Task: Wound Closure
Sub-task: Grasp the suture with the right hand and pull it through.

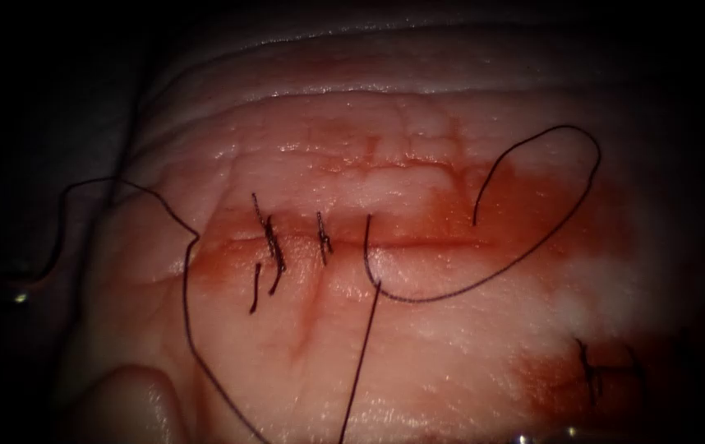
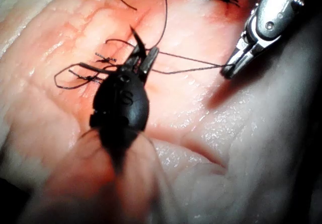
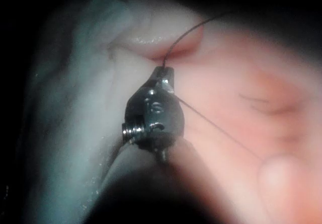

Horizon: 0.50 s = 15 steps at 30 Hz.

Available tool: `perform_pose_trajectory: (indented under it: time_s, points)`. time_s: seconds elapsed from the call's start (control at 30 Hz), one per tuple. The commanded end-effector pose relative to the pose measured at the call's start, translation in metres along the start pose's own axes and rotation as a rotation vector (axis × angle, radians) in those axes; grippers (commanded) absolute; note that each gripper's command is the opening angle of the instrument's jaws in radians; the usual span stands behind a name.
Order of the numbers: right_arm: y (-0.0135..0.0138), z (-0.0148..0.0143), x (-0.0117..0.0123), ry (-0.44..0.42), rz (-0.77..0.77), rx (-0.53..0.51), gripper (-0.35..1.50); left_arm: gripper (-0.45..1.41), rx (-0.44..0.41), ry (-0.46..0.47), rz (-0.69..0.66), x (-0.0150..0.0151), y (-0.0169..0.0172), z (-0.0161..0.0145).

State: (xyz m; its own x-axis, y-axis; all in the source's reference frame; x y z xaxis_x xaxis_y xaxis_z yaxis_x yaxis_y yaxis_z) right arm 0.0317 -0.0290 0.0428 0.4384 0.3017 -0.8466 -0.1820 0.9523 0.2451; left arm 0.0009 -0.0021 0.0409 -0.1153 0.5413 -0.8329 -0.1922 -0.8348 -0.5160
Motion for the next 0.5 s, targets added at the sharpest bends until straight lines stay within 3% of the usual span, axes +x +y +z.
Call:
perform_pose_trajectory:
  time_s: [0.03,0.07,0.17,0.2,0.3,0.5]
  points:
    - [-0.0005,0.0009,0.0000,0.010,-0.022,0.014,-0.35,-0.45,-0.003,0.000,-0.001,-0.0004,0.0000,0.0005]
    - [-0.0002,0.0010,-0.0001,0.016,-0.055,0.012,-0.11,-0.45,-0.003,0.000,-0.001,-0.0004,0.0000,0.0004]
    - [0.0018,0.0009,-0.0006,0.040,-0.148,-0.004,0.89,-0.45,-0.006,0.000,-0.002,-0.0004,-0.0002,0.0001]
    - [0.0026,0.0008,-0.0009,0.050,-0.166,-0.012,1.06,-0.45,-0.008,0.000,-0.003,-0.0003,-0.0003,0.0001]
    - [0.0054,0.0001,-0.0020,0.104,-0.171,-0.044,1.35,-0.45,-0.013,0.002,-0.004,-0.0004,-0.0005,-0.0002]
    - [0.0110,-0.0011,-0.0053,0.080,-0.237,-0.131,1.38,-0.45,0.005,-0.008,0.002,-0.0007,-0.0010,-0.0002]
